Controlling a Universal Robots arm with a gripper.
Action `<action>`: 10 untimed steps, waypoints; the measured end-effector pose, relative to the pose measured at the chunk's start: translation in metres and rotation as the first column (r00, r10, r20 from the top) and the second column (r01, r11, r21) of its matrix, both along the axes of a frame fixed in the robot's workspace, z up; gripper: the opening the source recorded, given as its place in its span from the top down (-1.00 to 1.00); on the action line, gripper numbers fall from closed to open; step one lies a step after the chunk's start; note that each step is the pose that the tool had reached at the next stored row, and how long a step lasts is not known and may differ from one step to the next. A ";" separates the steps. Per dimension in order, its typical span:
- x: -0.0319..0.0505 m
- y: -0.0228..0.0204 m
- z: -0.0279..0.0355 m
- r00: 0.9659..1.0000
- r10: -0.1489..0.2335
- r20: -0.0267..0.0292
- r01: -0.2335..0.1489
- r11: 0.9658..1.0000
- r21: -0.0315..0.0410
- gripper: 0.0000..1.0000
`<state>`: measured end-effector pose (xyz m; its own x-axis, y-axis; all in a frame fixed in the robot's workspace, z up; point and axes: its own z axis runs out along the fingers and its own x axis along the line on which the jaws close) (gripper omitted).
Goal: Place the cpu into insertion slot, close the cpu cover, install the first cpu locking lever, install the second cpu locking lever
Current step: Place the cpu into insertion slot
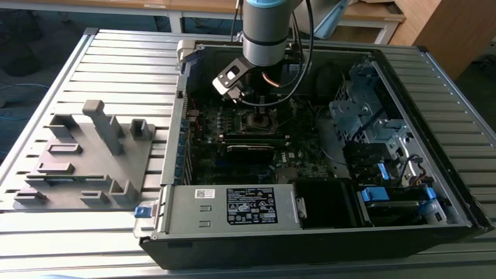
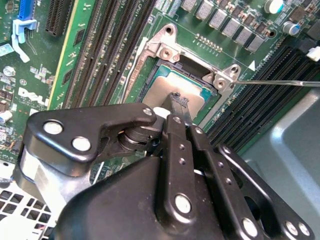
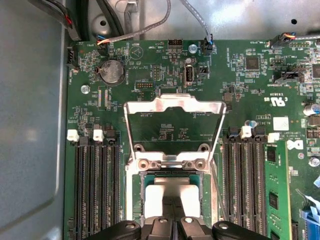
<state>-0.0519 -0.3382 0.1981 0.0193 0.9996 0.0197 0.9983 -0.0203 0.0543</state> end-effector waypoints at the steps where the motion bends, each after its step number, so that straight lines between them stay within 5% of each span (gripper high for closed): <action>1: 0.0000 0.0000 -0.0001 1.000 0.000 0.000 0.000 1.000 0.000 0.79; 10: 0.0001 0.0002 0.0070 1.000 0.000 0.001 0.000 1.000 0.001 0.79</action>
